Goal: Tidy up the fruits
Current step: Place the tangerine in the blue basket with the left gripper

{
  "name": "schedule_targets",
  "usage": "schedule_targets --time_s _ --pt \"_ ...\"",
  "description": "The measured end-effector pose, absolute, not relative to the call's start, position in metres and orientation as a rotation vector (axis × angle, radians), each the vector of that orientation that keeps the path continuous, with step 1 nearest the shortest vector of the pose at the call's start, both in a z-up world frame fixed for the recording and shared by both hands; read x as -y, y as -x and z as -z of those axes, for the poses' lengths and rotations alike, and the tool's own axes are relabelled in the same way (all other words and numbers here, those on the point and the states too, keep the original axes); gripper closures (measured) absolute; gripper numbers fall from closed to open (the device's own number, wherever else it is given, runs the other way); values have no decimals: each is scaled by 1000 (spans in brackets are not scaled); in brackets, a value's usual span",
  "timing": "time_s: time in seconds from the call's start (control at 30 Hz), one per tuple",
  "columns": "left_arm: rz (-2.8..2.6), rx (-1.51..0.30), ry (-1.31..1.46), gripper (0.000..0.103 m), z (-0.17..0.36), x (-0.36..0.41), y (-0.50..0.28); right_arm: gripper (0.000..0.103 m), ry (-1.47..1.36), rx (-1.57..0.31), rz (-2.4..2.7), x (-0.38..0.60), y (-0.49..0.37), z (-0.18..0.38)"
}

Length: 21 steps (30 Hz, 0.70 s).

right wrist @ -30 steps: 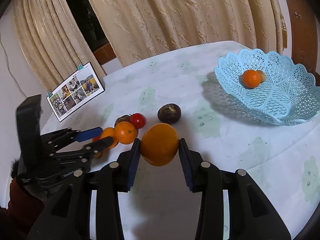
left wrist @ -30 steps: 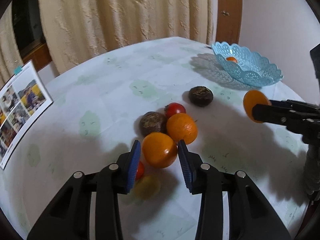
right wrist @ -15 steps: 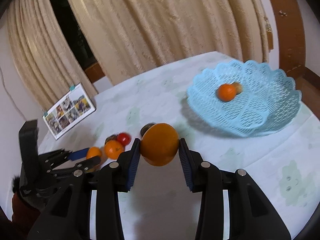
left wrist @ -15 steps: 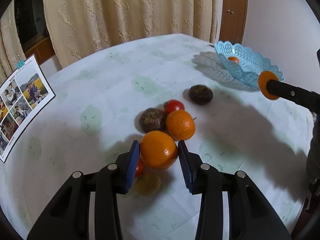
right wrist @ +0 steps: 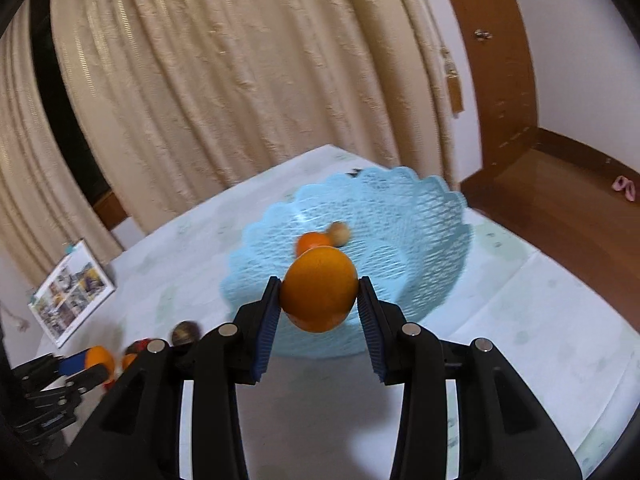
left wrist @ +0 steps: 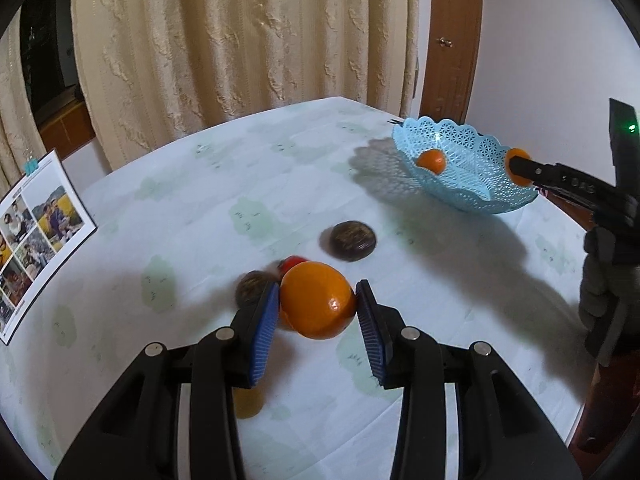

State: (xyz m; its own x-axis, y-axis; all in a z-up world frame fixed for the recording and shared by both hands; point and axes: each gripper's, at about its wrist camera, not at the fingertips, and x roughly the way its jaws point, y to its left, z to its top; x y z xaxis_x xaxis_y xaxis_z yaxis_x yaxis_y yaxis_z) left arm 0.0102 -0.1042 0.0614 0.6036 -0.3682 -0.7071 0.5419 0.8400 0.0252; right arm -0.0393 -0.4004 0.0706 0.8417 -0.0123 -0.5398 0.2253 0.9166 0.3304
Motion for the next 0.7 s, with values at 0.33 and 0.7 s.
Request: schedule_targets --time_s 0.33,0.7 --pt "578 -743 -260 63 -73 144 -15 57 -380 -511 206 414 45 -63" --pt "653 -727 -271 63 -84 205 -28 48 -400 -438 293 424 58 -57"
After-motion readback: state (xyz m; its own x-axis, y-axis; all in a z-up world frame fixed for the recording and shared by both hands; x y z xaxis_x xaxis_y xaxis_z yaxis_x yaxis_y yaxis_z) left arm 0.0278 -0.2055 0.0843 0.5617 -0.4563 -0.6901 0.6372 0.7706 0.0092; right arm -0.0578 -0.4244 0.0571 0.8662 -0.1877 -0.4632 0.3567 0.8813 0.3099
